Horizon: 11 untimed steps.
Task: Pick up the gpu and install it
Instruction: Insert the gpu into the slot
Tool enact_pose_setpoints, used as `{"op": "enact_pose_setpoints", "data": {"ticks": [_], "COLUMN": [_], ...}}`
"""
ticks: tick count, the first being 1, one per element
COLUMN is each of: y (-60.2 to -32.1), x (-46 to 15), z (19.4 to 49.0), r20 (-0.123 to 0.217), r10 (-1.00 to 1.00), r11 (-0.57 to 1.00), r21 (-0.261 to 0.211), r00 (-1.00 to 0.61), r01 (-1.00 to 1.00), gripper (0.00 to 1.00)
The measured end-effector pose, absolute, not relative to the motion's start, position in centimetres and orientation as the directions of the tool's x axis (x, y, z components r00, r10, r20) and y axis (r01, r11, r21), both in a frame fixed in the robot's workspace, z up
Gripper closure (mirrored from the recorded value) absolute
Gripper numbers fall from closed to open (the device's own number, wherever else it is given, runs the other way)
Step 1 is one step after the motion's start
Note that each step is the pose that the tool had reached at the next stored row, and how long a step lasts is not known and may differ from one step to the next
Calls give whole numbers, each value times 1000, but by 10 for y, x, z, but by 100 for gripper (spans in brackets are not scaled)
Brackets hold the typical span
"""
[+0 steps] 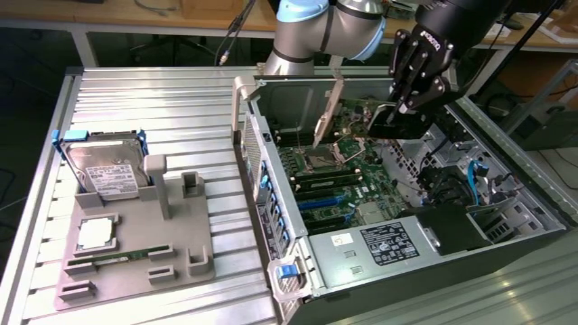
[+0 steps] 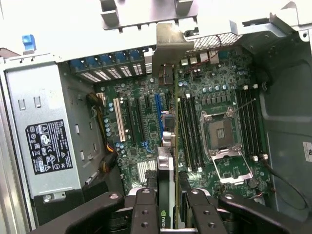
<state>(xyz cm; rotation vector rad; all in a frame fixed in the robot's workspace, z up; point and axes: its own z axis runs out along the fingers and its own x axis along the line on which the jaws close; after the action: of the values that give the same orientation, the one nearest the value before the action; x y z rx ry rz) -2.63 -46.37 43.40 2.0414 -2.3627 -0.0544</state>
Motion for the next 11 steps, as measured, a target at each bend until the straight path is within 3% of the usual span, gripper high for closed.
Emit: {"op": "enact_pose_setpoints", "data": {"ticks": [11], "y": [-463], "x": [-26], "z": [434], "r20": [-8], "r10": [-994], "r11": [112], "r21": [39], "r00": [-113], "r01": [-993], "gripper": [73]}}
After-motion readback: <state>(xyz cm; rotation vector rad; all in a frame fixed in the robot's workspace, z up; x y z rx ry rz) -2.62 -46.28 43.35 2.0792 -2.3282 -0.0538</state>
